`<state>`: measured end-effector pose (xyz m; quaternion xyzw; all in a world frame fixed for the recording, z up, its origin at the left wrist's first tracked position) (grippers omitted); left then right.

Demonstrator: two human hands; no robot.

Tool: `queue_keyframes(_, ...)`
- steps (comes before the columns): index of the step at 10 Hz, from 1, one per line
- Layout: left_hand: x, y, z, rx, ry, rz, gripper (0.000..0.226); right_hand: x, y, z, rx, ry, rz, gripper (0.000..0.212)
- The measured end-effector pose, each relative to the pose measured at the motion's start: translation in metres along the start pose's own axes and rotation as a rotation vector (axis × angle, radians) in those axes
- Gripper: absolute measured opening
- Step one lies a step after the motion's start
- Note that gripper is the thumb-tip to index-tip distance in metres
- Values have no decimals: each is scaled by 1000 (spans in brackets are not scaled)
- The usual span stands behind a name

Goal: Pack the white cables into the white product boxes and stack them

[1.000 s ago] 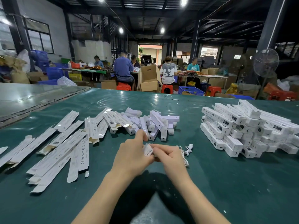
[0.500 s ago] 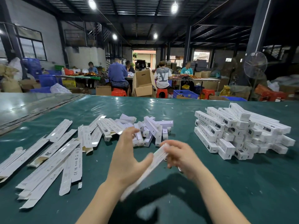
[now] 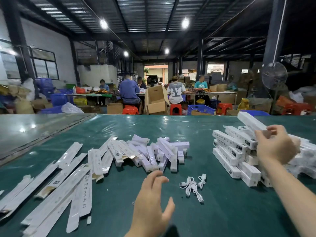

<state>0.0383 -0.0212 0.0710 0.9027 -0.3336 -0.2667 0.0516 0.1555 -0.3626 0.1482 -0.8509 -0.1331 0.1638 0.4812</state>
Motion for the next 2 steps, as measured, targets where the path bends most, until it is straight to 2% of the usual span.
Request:
queue_keyframes(1,8,-10,5,-26,2,50,35,20,5,-9,-56,-122,251,20)
queue_keyframes(2,6,-24,7,-122,55,140,32,23,-1,-12,-93,-153,262,27)
Point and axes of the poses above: each hand's wrist, its own z-axis away from the middle knuckle, its own x-axis out of the palm, y = z × x, the point moved 9 cm from there along -z, towards the middle knuckle, and after that the axes turned 8 degrees about x, right-handed, at the moved point
